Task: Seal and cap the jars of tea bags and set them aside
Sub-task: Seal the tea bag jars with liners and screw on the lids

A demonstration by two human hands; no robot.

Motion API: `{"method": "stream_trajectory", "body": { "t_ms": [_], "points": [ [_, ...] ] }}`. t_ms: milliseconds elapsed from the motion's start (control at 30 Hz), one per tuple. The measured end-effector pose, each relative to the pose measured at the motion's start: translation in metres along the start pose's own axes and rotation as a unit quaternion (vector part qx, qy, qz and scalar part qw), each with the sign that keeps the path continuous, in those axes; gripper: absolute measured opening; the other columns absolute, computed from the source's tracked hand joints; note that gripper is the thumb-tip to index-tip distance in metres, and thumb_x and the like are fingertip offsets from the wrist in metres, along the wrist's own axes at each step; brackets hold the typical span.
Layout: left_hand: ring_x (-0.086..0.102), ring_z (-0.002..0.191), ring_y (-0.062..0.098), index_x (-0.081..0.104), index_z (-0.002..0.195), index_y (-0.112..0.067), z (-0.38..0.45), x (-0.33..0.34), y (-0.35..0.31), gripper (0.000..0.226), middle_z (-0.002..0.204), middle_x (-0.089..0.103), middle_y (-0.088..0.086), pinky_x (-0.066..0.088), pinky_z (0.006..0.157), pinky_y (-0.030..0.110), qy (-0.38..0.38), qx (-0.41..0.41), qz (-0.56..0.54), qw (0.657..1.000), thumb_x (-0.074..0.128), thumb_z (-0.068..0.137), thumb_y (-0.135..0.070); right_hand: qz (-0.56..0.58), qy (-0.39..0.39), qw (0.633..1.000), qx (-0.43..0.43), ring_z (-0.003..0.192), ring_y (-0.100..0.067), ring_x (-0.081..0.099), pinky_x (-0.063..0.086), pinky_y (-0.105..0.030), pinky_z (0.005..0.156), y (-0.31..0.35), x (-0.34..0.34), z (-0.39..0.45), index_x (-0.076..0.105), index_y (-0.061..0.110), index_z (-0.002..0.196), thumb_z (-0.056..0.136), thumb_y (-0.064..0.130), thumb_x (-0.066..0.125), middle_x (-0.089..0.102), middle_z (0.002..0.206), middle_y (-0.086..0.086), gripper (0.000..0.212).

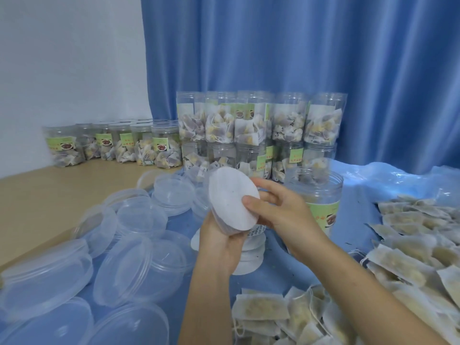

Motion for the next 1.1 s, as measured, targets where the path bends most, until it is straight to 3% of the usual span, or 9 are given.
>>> {"method": "stream_trajectory", "body": {
  "t_ms": [133,233,367,467,600,700,800,967,1100],
  "points": [
    [0.064,0.092,0.032,0.066,0.096,-0.009,0.0,0.008,0.002,0.026,0.095,0.068,0.017,0.052,0.082,0.041,-0.001,-0.018,0.059,0.998,0.04,0.098,-0.011,-0.126,-0.035,0.99,-0.048,0.081,-0.009,0.061,0.056,-0.033,0.077,0.0,0.002,-0.003,0.065,0.029,0.109,0.07,0.025,0.08,0.065,0.104,0.005,0.041],
    [0.066,0.08,0.025,0.074,0.072,-0.014,0.002,0.012,0.005,0.043,0.079,0.072,0.009,0.051,0.075,0.036,0.009,-0.026,0.075,0.997,0.038,0.098,-0.012,-0.171,-0.047,0.981,-0.077,0.07,-0.002,0.05,0.045,-0.014,0.071,0.003,0.003,-0.003,0.064,0.032,0.106,0.068,0.028,0.082,0.057,0.103,0.003,0.042],
    [0.069,0.077,0.023,0.064,0.097,-0.009,0.006,0.011,0.004,0.025,0.087,0.072,0.01,0.053,0.064,0.028,-0.025,-0.022,0.111,0.993,0.041,0.099,-0.018,-0.159,-0.011,0.981,-0.11,0.07,-0.007,0.056,0.053,-0.027,0.072,0.01,0.004,-0.005,0.06,0.032,0.107,0.078,0.014,0.073,0.062,0.088,0.009,0.036],
    [0.067,0.094,0.022,0.061,0.114,-0.009,0.007,0.011,-0.003,0.035,0.108,0.069,0.01,0.055,0.073,0.032,-0.067,0.026,0.13,0.989,0.039,0.1,-0.033,-0.037,0.039,0.995,-0.087,0.076,-0.008,0.069,0.056,-0.022,0.066,0.019,0.003,-0.004,0.068,0.027,0.093,0.093,0.01,0.055,0.074,0.085,0.005,0.022],
    [0.067,0.1,0.018,0.063,0.106,-0.011,0.0,0.013,-0.023,0.026,0.107,0.07,0.004,0.054,0.087,0.035,-0.106,0.111,0.149,0.977,0.051,0.095,-0.031,0.136,0.072,0.988,0.011,0.088,-0.02,0.071,0.059,-0.034,0.073,0.028,-0.009,-0.001,0.064,0.012,0.112,0.091,0.047,0.047,0.074,0.098,-0.008,0.044],
    [0.068,0.099,0.018,0.063,0.109,-0.012,-0.01,0.019,-0.037,0.023,0.104,0.071,0.004,0.054,0.088,0.037,-0.086,0.13,0.142,0.978,0.062,0.089,-0.02,-0.09,0.027,0.992,-0.079,0.108,-0.011,0.061,0.054,-0.029,0.083,0.033,-0.016,-0.004,0.041,0.025,0.139,0.066,0.047,0.076,0.059,0.126,0.004,0.083],
    [0.067,0.098,0.019,0.066,0.096,-0.021,-0.02,0.03,-0.047,0.017,0.093,0.074,0.0,0.05,0.093,0.044,-0.042,0.128,0.195,0.972,0.07,0.081,-0.015,-0.439,-0.003,0.867,-0.235,0.121,0.003,0.03,0.036,-0.027,0.102,0.04,-0.018,-0.007,0.02,0.023,0.149,0.072,0.047,0.075,0.027,0.143,0.009,0.097],
    [0.07,0.072,0.008,0.061,0.108,-0.005,-0.038,0.065,-0.051,0.024,0.078,0.073,0.001,0.057,0.058,0.024,0.044,0.113,0.126,0.985,0.061,0.085,-0.008,-0.45,0.021,0.857,-0.25,0.142,-0.014,0.013,0.02,-0.035,0.116,0.046,-0.02,-0.01,0.003,0.012,0.151,0.058,0.071,0.067,0.013,0.154,0.002,0.127],
    [0.065,0.107,0.022,0.057,0.122,0.002,-0.052,0.102,-0.041,0.047,0.115,0.067,0.015,0.055,0.087,0.034,0.161,0.071,0.081,0.981,0.056,0.083,-0.023,-0.374,-0.079,0.892,-0.24,0.138,-0.011,0.023,0.025,-0.031,0.112,0.064,-0.049,-0.009,0.01,0.023,0.152,0.053,0.08,0.058,0.02,0.149,0.004,0.124]
  ]
}}
Point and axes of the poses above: each hand's wrist, its own z-axis towards the middle knuckle, its own x-axis out of the palm, y = z × x, the point moved 2 cm from there along z, towards the middle knuckle
